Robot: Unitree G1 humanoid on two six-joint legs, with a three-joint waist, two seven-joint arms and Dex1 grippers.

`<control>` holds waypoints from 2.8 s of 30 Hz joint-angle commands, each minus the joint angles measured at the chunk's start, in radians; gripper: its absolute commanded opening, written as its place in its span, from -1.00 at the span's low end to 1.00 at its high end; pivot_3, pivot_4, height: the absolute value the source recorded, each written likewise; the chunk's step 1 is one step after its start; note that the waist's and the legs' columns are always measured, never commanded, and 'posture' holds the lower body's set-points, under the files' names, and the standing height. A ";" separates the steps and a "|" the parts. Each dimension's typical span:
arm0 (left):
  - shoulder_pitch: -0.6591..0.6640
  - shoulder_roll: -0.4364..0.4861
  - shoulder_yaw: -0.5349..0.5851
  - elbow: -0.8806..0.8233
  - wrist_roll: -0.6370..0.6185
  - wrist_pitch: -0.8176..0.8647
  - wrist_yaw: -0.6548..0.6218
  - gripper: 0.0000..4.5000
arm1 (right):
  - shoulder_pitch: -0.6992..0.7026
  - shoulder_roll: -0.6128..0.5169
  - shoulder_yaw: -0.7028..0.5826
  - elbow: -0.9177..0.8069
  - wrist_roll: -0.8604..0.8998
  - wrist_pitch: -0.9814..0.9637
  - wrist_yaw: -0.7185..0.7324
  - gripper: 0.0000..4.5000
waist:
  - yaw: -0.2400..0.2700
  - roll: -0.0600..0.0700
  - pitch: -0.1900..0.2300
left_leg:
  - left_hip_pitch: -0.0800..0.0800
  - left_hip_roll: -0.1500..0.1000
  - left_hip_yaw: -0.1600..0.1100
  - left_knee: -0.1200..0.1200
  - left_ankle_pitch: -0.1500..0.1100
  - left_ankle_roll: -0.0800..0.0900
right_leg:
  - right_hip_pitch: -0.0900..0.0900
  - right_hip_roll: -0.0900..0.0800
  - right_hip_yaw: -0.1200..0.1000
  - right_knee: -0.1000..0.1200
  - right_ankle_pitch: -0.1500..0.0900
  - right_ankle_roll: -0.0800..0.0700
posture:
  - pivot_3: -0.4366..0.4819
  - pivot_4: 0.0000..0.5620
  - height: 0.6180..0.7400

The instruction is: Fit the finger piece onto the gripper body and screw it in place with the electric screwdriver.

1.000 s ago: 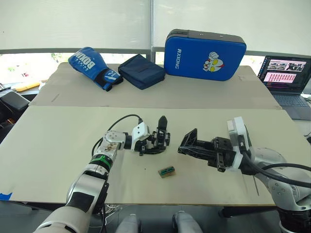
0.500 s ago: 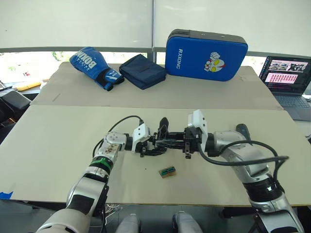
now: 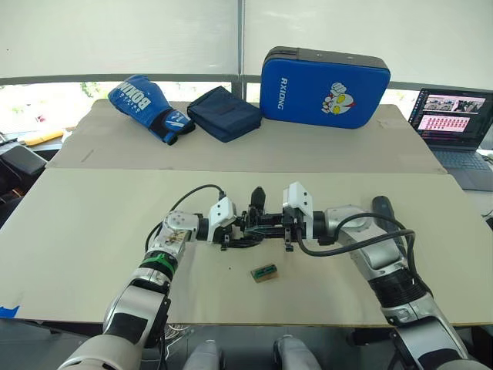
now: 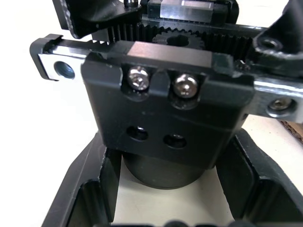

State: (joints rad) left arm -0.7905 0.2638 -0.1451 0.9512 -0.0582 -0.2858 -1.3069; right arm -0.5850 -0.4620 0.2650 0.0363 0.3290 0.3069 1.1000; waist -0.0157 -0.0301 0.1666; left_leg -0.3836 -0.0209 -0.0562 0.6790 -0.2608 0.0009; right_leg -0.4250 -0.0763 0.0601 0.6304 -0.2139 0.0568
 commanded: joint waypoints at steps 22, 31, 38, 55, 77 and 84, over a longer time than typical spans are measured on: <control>0.029 0.013 -0.026 -0.016 0.019 0.011 -0.008 0.02 | -0.018 0.005 0.024 0.053 -0.052 0.143 -0.021 -0.84 | -0.004 0.001 -0.001 | 0.003 0.000 0.000 0.000 0.000 0.000 | 0.002 0.000 0.000 0.001 0.000 0.000 | -0.05 -0.47 1.00; 0.030 0.016 -0.026 -0.015 0.017 0.019 -0.007 0.02 | -0.026 0.037 -0.005 0.042 -0.047 0.055 -0.029 -0.84 | -0.006 0.002 -0.002 | 0.004 0.000 0.000 0.000 0.000 0.000 | 0.002 0.000 0.000 0.001 0.000 0.000 | -0.05 -0.47 1.00; 0.023 0.017 -0.024 -0.001 0.021 0.014 0.009 0.02 | -0.038 0.075 -0.059 0.026 -0.020 -0.042 -0.021 -0.07 | -0.010 0.002 -0.002 | 0.004 0.001 0.000 0.000 0.000 0.000 | 0.002 0.001 0.000 0.002 0.000 -0.001 | -0.05 -0.47 1.00; 0.017 0.008 -0.012 0.016 0.015 0.024 0.030 0.02 | -0.010 0.095 -0.132 -0.053 0.095 -0.066 0.045 0.99 | -0.005 0.002 -0.002 | 0.004 0.000 0.000 0.000 0.000 0.000 | 0.002 0.000 0.000 0.001 0.000 -0.001 | -0.05 -0.47 1.00; 0.210 0.263 0.147 -0.309 -0.209 0.185 -0.151 0.99 | 0.395 -0.201 -0.588 -0.530 0.381 0.107 -0.079 1.00 | -0.013 0.002 -0.001 | 0.003 0.001 -0.001 -0.002 0.000 0.000 | 0.001 0.000 0.000 0.001 0.000 -0.001 | -0.05 -0.47 1.00; 0.358 0.392 0.257 -0.564 -0.359 0.278 -0.203 0.99 | 0.949 -0.150 -0.995 -0.577 0.319 -0.011 -0.088 1.00 | 0.016 0.002 -0.001 | 0.003 0.002 0.000 -0.001 0.000 0.000 | 0.003 -0.001 0.000 -0.001 0.000 0.000 | -0.05 -0.47 1.00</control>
State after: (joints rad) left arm -0.4426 0.6381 0.0814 0.4666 -0.3665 -0.0370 -1.5033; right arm 0.3117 -0.6346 -0.6161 -0.5229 0.6603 0.3599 1.0165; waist -0.0001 -0.0278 0.1654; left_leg -0.3809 -0.0187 -0.0555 0.6779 -0.2609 0.0008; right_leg -0.4221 -0.0774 0.0609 0.6297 -0.2140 0.0566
